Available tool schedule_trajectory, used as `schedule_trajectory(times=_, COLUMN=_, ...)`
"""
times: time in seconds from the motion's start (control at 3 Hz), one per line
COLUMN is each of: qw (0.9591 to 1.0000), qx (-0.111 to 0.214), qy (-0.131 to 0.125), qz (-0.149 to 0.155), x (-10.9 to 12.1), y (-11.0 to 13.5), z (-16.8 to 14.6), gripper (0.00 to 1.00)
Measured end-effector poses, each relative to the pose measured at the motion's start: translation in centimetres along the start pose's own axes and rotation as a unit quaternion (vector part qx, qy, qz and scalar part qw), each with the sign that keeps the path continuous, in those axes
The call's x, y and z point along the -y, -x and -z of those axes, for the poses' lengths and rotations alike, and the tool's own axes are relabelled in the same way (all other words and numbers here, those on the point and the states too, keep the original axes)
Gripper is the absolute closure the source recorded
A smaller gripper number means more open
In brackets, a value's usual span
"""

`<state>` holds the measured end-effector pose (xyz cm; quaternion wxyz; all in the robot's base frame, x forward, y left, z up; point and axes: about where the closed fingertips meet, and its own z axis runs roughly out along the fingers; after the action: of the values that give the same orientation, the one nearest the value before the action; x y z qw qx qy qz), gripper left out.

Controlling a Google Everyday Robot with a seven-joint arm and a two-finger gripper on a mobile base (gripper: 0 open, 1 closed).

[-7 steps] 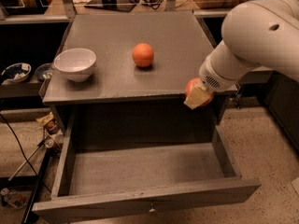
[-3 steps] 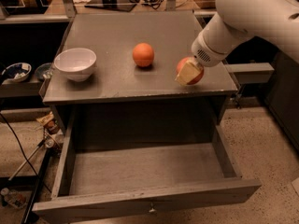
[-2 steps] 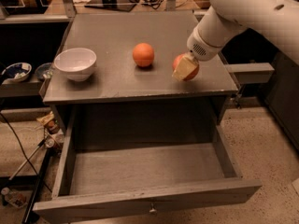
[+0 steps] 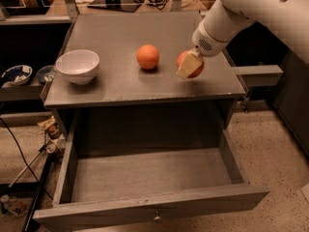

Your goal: Pick apple from top drawer and place on counter

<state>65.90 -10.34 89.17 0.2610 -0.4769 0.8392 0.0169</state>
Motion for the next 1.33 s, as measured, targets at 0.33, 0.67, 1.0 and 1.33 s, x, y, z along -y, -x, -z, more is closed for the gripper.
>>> schedule_trajectory(times=0.33, qw=0.9998, qx=-0.008, qy=0.017, qz=-0.011, x=0.9, y=-0.3, z=-1.4, gripper=1.0)
schedule_trajectory(times=0.67, qw=0.9992, qx=-0.018, qy=0.029, qz=-0.018, x=1.5, y=-0.7, z=-2.7, gripper=1.0)
schedule_trajectory(times=1.0, qw=0.9986, qx=-0.019, qy=0.042, qz=-0.026, x=1.4, y=-1.4, z=-3.8, gripper=1.0)
schedule_trajectory(times=1.33, qw=0.9982, qx=-0.021, qy=0.048, qz=-0.028, x=1.3, y=-1.7, z=-4.2, gripper=1.0)
